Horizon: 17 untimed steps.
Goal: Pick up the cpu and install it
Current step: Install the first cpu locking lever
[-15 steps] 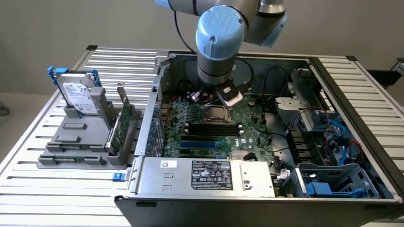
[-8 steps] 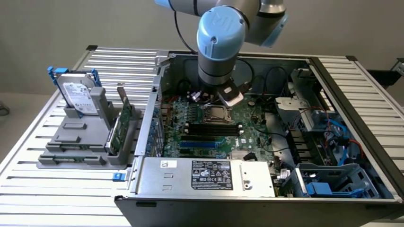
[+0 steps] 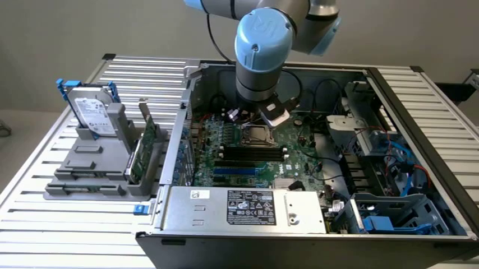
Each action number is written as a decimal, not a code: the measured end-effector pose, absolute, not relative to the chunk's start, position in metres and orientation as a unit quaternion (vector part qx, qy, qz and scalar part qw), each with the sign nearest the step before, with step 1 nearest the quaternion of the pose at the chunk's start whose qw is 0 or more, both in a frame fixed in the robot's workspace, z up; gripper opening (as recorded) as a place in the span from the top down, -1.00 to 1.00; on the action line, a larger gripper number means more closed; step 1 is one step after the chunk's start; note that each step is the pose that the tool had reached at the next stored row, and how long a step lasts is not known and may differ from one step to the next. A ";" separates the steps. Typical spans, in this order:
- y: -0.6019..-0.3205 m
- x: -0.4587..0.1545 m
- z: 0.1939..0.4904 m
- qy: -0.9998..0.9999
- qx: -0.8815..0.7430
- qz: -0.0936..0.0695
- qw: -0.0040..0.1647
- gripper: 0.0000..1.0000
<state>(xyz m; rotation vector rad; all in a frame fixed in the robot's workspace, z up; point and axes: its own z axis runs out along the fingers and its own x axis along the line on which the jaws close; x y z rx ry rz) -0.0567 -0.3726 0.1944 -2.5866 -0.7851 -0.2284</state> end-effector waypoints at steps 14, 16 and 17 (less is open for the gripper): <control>-0.373 -0.054 0.193 -0.284 -0.932 -0.081 0.210 0.79; -0.373 -0.053 0.193 -0.284 -0.932 -0.081 0.209 0.79; -0.373 -0.053 0.193 -0.284 -0.932 -0.081 0.208 0.79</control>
